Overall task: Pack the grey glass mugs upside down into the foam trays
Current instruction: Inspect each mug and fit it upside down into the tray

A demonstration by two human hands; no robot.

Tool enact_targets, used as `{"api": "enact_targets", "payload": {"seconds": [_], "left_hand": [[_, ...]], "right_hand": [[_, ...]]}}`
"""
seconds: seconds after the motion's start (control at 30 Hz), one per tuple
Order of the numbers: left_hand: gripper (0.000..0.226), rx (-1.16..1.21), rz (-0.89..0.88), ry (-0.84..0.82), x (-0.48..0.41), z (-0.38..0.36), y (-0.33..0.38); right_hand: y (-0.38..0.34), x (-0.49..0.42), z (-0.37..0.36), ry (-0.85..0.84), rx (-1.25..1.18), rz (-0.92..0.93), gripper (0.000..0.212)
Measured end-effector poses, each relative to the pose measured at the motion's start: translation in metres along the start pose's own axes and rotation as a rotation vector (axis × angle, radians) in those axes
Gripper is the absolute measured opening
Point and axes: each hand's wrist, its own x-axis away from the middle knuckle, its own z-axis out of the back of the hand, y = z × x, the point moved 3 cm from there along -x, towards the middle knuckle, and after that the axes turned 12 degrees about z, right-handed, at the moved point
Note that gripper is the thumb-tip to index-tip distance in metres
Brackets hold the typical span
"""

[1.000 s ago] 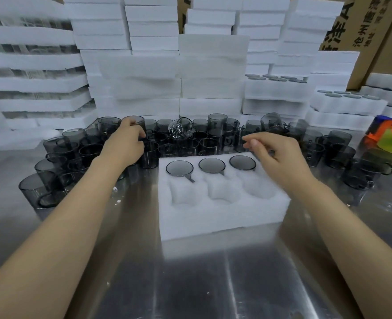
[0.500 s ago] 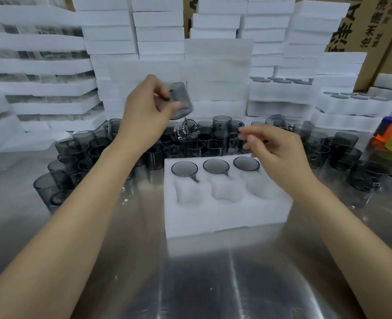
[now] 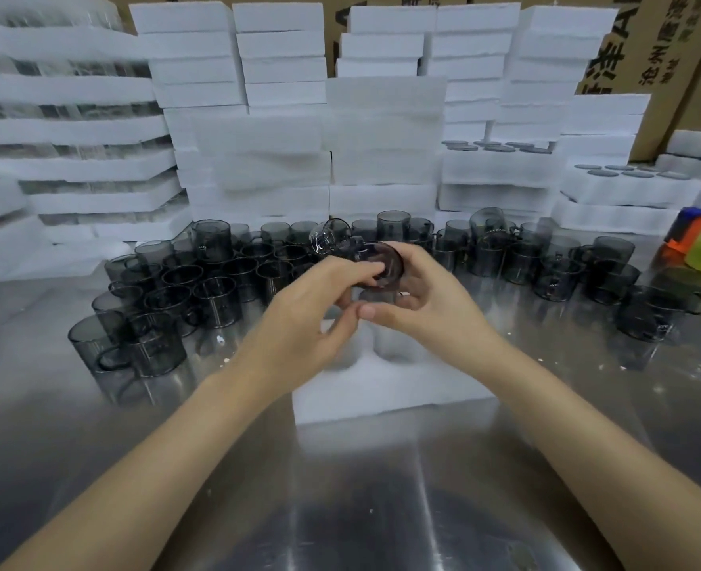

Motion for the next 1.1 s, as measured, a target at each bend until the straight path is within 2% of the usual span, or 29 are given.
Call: {"api": "enact_targets", "payload": {"seconds": [0.07, 0.13, 0.2, 0.23, 0.3, 0.37, 0.43, 0.5, 0.6, 0.73, 0.9, 1.0, 1.1], "left_hand": [[0.053, 0.028, -0.014, 0.031, 0.002, 0.001, 0.006], [0.055, 0.027, 0.109, 0.146, 0.002, 0.007, 0.002], [0.059, -0.005, 0.422, 0.268, 0.004, 0.014, -0.010], [0.058, -0.002, 0.608, 0.294, 0.006, 0.015, -0.016], [0.052, 0.088, 0.913, 0.263, 0.012, 0.008, -0.028], [0.048, 0.193, 1.095, 0.206, 0.018, -0.004, -0.034], [0.041, 0.351, 1.202, 0.207, 0.025, -0.015, -0.033], [0.029, 0.521, 1.256, 0.274, 0.033, -0.022, -0.033], [0.016, 0.742, 1.287, 0.361, 0.038, -0.028, -0.036], [0.023, 0.846, 1.268, 0.390, 0.036, -0.031, -0.035], [0.031, 0.821, 1.236, 0.337, 0.033, -0.028, -0.036], [0.031, 0.789, 1.205, 0.236, 0.031, -0.028, -0.033], [0.029, 0.767, 1.179, 0.156, 0.028, -0.026, -0.031]], "right_hand": [[0.001, 0.000, 0.005, 0.059, 0.020, -0.027, 0.055], [0.004, 0.001, 0.006, 0.073, 0.044, -0.061, 0.051], [0.006, -0.001, 0.009, 0.086, 0.080, -0.090, 0.048], [0.008, -0.002, 0.010, 0.100, 0.024, -0.105, 0.047], [0.012, -0.007, 0.014, 0.179, -0.304, -0.181, 0.042], [0.013, -0.010, 0.017, 0.258, -0.496, -0.246, 0.038], [0.015, -0.010, 0.019, 0.262, -0.355, -0.256, 0.033], [0.016, -0.008, 0.020, 0.245, -0.195, -0.242, 0.030], [0.008, -0.006, 0.014, 0.148, -0.174, -0.205, 0.031], [-0.006, 0.001, -0.007, -0.051, 0.056, -0.093, 0.011], [-0.016, 0.009, -0.023, -0.167, 0.422, 0.110, 0.026], [-0.016, 0.009, -0.022, -0.187, 0.564, 0.106, 0.034], [-0.013, 0.008, -0.026, -0.210, 0.602, 0.110, 0.031]]}}
